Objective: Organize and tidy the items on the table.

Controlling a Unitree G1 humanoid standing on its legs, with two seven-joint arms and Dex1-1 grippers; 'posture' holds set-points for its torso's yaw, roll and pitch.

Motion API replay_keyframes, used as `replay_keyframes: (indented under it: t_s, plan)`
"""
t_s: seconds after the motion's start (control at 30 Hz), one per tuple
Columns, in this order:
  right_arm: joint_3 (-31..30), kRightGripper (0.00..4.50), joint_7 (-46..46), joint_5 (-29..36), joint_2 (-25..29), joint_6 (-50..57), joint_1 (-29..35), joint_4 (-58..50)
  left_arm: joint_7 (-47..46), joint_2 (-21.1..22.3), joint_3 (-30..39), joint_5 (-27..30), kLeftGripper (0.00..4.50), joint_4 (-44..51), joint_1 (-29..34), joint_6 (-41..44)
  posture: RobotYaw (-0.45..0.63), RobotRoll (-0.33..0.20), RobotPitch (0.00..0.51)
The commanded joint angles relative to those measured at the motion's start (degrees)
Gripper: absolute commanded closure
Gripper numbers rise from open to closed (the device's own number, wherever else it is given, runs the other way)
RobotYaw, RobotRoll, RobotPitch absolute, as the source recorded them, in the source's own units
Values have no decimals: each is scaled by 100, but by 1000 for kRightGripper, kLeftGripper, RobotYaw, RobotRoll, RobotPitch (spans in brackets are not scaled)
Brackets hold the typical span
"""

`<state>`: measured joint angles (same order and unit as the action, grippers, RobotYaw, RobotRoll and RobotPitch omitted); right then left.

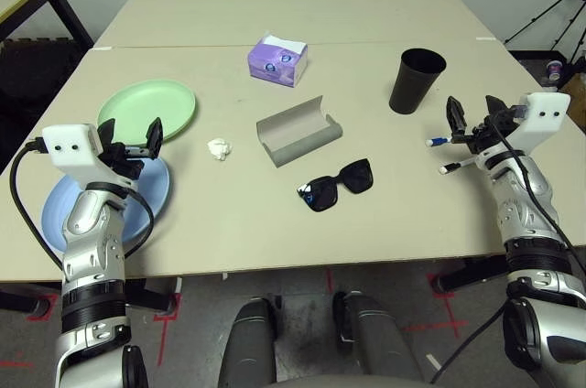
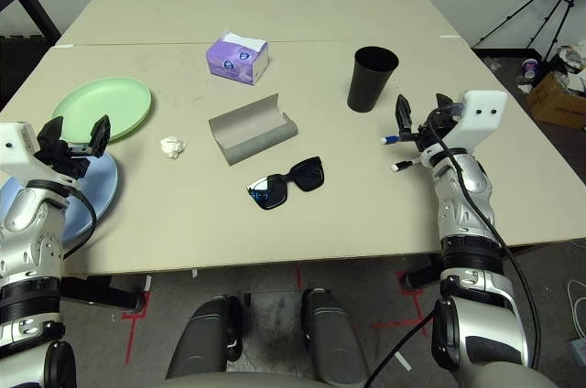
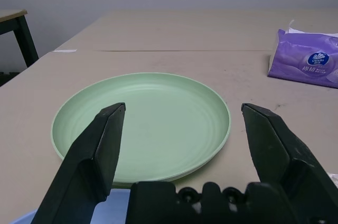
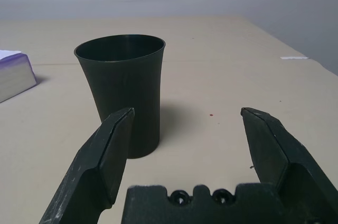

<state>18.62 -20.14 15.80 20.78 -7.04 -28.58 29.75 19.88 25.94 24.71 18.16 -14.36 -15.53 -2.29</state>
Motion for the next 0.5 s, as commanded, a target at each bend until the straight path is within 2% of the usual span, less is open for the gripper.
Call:
replay_keyframes:
  t_s: [0.03,0.33,0.5]
  plan:
    - [3,25,36,-2,42,26,22,-13,-38,-55,-20,62,0,-66,-51,34,-16,0,133]
    - [-26,25,-94,34,67,102,21,-24,-74,-68,-24,46,0,-65,-82,41,-9,0,129]
    - [-10,25,-470,337,135,470,289,-791,-31,26,10,38,0,-62,-72,60,2,0,131]
